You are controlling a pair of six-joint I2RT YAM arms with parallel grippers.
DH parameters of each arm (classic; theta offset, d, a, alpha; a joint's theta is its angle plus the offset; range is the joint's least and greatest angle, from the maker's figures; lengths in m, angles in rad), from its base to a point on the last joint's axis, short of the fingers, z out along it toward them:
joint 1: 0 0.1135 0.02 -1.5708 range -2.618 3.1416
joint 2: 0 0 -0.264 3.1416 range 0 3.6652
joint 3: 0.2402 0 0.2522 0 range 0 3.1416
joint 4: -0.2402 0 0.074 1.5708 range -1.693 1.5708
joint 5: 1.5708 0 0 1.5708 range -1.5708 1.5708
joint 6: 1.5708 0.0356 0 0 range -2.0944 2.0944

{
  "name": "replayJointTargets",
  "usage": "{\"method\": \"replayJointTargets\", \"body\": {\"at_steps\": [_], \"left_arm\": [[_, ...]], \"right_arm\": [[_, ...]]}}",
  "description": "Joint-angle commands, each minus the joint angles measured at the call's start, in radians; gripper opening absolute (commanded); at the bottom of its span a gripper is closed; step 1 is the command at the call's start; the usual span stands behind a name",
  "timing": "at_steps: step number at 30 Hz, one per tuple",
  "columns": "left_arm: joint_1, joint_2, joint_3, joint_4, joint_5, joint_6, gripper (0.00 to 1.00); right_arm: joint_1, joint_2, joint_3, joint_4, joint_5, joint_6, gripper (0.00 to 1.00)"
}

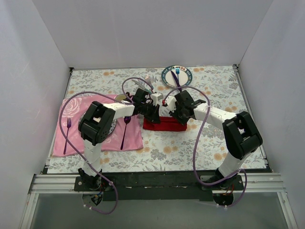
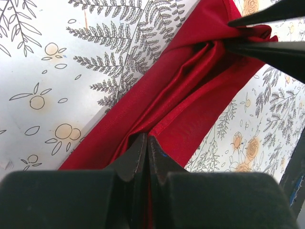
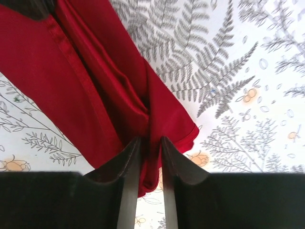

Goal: Fold the napkin into a case and place the utensils inside

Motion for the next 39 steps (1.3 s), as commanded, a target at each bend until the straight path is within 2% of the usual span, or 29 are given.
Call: {"method": "replayJointTargets", "body": {"at_steps": [1, 6, 12, 17, 21, 25, 31, 36, 39], "left_arm": [[0.005, 0.055, 0.006, -0.081, -0.056, 0.019, 0.0], [0.008, 0.078, 0.017, -0.092, -0.057, 0.021, 0.0], [0.02, 0.092, 0.023, -0.1, -0.037, 0.006, 0.0], [0.028, 0.107, 0.037, -0.109, -0.027, 0.003, 0.0], [0.026, 0.106, 0.039, -0.11, -0.022, 0.009, 0.0], [0.028, 0.101, 0.034, -0.112, -0.022, 0.015, 0.0], [0.028, 0.1, 0.037, -0.11, -0.016, 0.021, 0.0], [0.028, 0.101, 0.037, -0.11, -0.011, 0.027, 0.0], [0.026, 0.1, 0.037, -0.112, -0.01, 0.029, 0.0]], "right_arm": [[-0.018, -0.007, 0.098, -0.073, -0.05, 0.033, 0.39], [-0.042, -0.037, 0.122, -0.104, -0.095, 0.016, 0.48], [-0.067, -0.102, 0.073, -0.13, -0.279, -0.105, 0.55], [-0.069, -0.143, 0.022, -0.126, -0.359, -0.224, 0.36], [-0.067, -0.128, 0.025, -0.15, -0.438, -0.309, 0.33], [-0.065, -0.042, 0.092, -0.181, -0.409, -0.301, 0.41], [-0.061, 0.019, 0.137, -0.189, -0.363, -0.297, 0.47], [-0.061, 0.029, 0.137, -0.184, -0.339, -0.303, 0.48], [-0.061, 0.039, 0.143, -0.196, -0.332, -0.312, 0.44]]}}
